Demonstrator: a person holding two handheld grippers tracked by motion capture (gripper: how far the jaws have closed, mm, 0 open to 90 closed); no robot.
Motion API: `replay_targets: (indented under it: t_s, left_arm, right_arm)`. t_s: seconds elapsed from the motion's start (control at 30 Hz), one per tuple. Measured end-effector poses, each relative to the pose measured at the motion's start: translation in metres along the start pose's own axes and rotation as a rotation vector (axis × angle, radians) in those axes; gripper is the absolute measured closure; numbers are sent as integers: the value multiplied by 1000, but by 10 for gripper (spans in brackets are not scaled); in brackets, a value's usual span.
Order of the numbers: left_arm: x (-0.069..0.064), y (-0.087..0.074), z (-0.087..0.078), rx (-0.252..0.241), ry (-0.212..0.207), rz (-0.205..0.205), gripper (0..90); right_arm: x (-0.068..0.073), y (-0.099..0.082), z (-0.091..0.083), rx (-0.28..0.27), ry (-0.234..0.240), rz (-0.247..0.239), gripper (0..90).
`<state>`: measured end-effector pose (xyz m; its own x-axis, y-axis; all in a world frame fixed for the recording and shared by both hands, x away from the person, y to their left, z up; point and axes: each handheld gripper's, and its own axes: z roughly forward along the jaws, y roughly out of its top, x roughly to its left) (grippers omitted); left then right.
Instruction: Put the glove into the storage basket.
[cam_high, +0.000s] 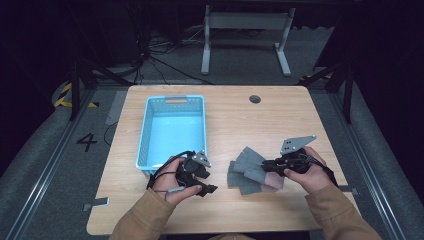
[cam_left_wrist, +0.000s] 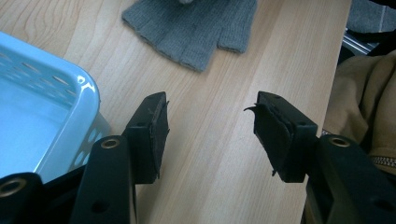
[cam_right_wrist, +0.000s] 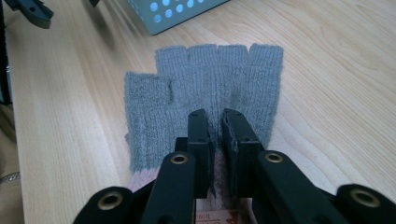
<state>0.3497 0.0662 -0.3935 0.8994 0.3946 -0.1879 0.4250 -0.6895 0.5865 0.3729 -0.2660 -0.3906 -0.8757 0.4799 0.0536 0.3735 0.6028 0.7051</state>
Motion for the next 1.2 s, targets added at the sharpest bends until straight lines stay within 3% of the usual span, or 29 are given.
replay_targets:
  t_s: [0.43,0.83,1.07,1.2]
  left_arm:
    - [-3,0,12,-30,3,26,426]
    - [-7,2,23,-21,-17,39,492]
    - [-7,3,27,-11,-6,33,512]
    - [-7,4,30,-24,2,24,532]
  right_arm:
    - [5,-4,16,39,59,-68,822]
    - [3,-13,30,87,78,-79,790]
    - [4,-13,21,56,66,-58,702]
    - [2,-15,7,41,23,-28,680]
